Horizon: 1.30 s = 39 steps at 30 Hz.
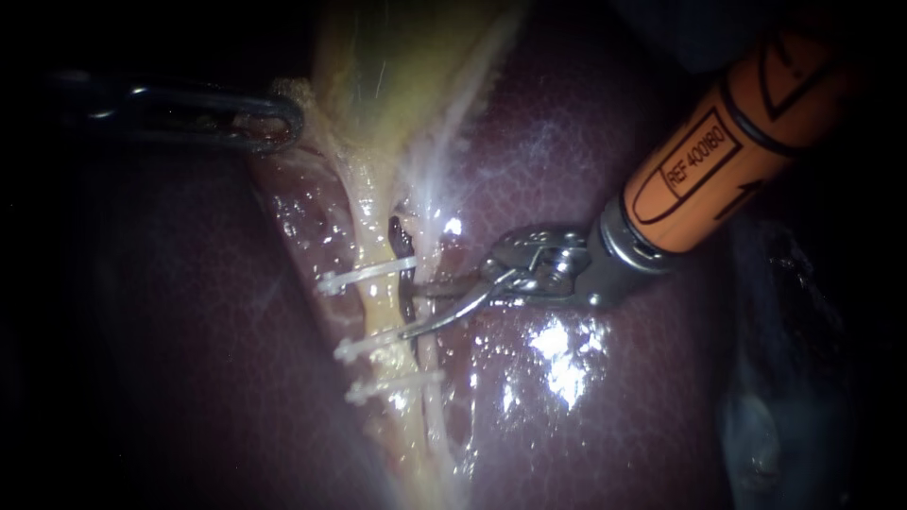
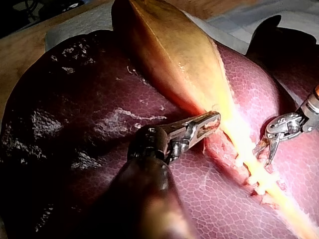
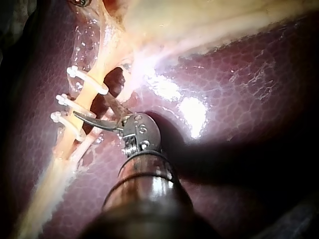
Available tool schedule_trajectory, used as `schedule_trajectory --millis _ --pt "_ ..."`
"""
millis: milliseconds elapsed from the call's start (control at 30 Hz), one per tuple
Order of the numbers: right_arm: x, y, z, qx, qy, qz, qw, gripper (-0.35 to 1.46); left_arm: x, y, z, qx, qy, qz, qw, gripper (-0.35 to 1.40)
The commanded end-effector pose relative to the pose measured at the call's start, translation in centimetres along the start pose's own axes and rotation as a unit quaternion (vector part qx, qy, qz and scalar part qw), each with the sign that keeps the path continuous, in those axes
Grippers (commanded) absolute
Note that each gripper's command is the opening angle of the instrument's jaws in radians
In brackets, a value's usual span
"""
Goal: Go to the cutting position left tube
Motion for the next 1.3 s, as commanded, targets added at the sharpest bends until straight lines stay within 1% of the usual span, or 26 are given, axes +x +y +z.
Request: schedule_trajectory --millis 33,133,400,667,733,800,933,1067,1167,1300 --pt "0.03 -0.01 0.02 0.01 0.003 0.002 0.9999 1.26 0.0 0.0 0.0 0.0 0.0 0.0 1.0 -0.35" --pt "0.08 -0.02 0.08 0.03 0.007 0.008 0.9995 1.24 0.0 0.0 0.0 0.0 0.0 0.0 1.0 -0.35" --pt "0.18 -0.05 0.25 0.063 0.011 0.004 0.9979 1.23 0.01 0.01 0.01 0.0 0.0 0.0 1.0 -0.35" --pt "0.27 -0.08 0.43 0.095 0.034 0.001 0.9949 1.19 0.02 0.01 0.01 0.0 0.0 0.001 1.0 -0.35" --pt "0.29 -0.07 0.46 0.099 0.036 0.0 0.9945 1.18 0.02 0.01 0.02 0.0 0.0 0.001 1.0 -0.35" --pt "0.31 -0.06 0.51 0.101 0.043 -0.027 0.9936 1.18 0.02 0.01 0.02 0.0 0.0 0.001 1.0 -0.35" --pt "0.35 -0.03 0.57 0.098 0.048 -0.086 0.9903 1.18 0.02 0.01 0.02 0.0 0.0 0.001 1.0 -0.35" --pt "0.38 -0.03 0.6 0.096 0.05 -0.112 0.9877 1.18 0.02 0.01 0.02 0.0 0.0 0.001 1.0 -0.35" --pt "0.41 -0.09 0.61 0.099 0.055 -0.118 0.9866 1.18 0.02 0.01 0.02 0.0 0.0 0.001 1.0 -0.35" --pt "0.51 -0.26 0.61 0.109 0.066 -0.116 0.9851 1.18 0.02 0.01 0.02 0.0 0.0 0.001 1.0 -0.35"
